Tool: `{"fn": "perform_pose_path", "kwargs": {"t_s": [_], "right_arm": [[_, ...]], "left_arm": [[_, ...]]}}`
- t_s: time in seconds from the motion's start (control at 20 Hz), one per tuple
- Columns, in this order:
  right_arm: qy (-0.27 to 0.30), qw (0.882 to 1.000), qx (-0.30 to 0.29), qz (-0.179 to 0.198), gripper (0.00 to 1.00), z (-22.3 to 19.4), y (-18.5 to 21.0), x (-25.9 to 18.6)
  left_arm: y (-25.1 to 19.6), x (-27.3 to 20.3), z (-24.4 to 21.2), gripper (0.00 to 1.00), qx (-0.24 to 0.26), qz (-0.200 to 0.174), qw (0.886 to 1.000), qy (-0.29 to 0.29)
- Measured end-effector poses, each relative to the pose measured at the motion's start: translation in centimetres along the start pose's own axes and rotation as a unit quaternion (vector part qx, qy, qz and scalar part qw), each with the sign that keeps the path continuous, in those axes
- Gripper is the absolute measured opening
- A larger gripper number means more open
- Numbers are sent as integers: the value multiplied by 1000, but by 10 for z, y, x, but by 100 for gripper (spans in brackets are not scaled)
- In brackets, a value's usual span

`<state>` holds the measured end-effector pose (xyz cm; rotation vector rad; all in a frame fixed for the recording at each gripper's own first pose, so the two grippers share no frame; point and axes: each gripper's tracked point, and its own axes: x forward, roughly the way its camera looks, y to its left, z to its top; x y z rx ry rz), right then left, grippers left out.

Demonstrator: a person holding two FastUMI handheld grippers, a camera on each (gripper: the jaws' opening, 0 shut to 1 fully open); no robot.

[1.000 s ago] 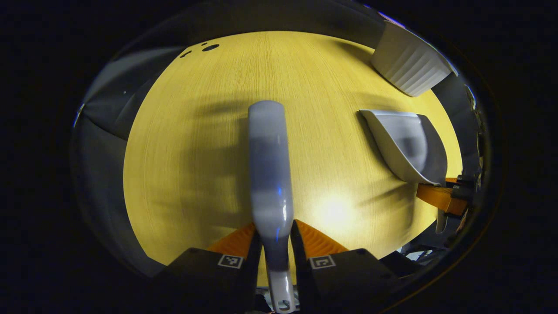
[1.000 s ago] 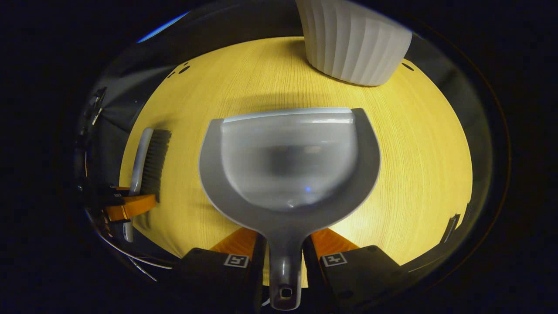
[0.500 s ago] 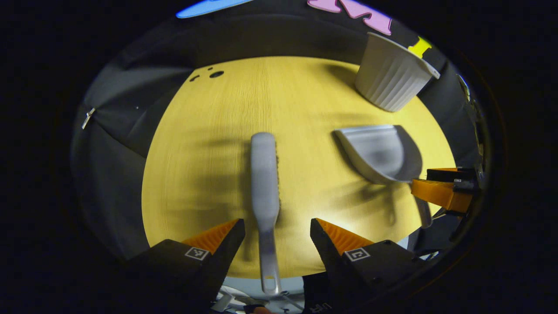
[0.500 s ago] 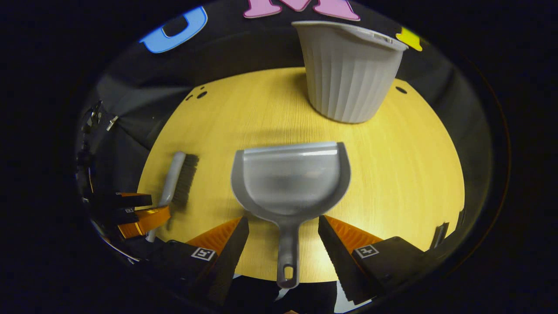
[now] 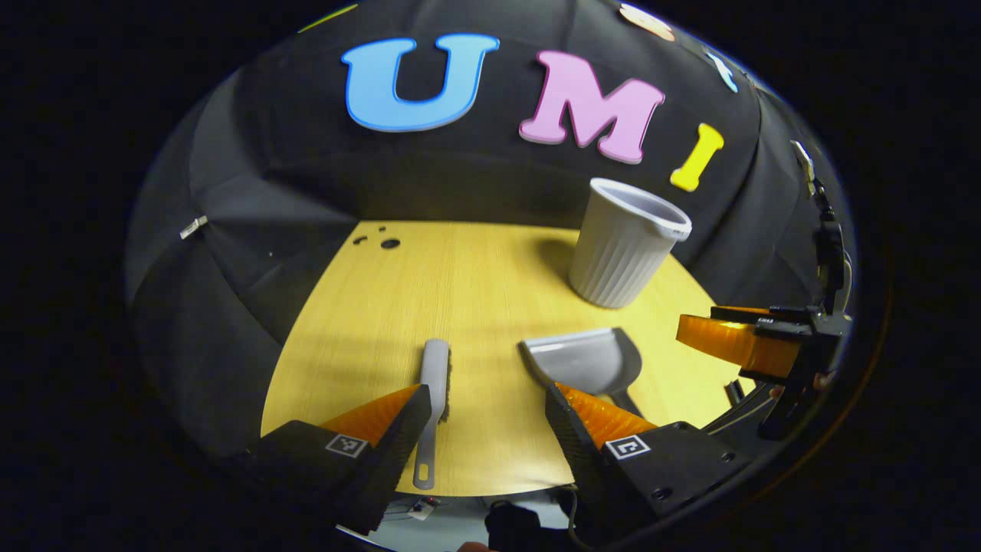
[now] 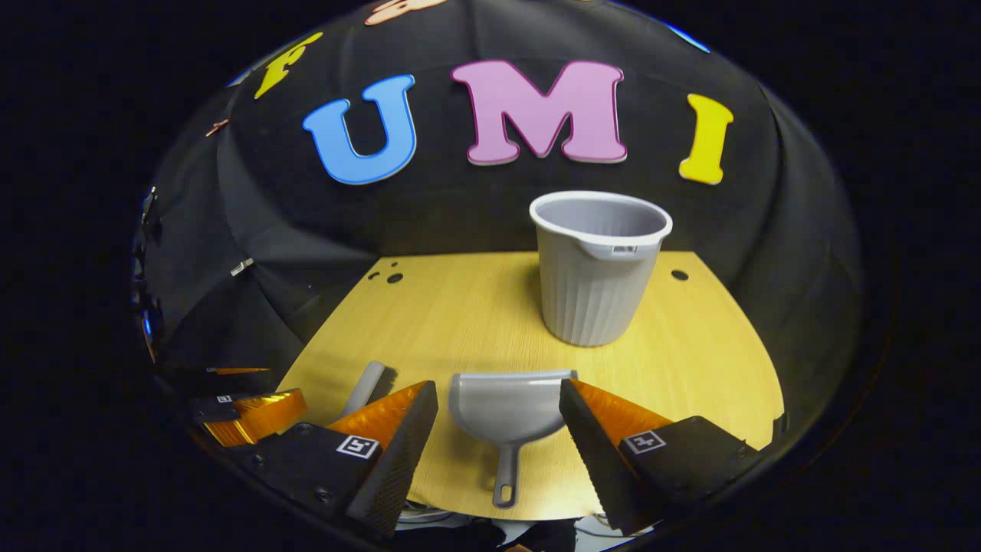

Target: Pick up the small broom and dustpan from the desktop, sweep the trash into the dustpan with the broom, and then empty the trash into the garbage bin.

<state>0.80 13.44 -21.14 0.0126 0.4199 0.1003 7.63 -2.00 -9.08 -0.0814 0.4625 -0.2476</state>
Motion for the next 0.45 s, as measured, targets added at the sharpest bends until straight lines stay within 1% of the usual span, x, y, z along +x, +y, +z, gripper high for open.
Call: {"fn": "perform_pose_path", "kwargs": {"t_s": [0.1, 0.25, 0.35, 0.45], "right_arm": [[-37, 999, -5, -12, 99, 12, 1, -10], [-74, 997, 19, -8, 99, 21, -2, -29], [-83, 996, 18, -1, 99, 17, -1, -33], [-90, 996, 10, 3, 99, 9, 2, -39]], "left_arm": [[1, -22, 26, 96, 9, 15, 998, -64], [6, -43, 43, 96, 29, 33, 989, -142], [8, -49, 47, 96, 40, 39, 984, -172], [4, -57, 51, 96, 36, 41, 979, -199]]}}
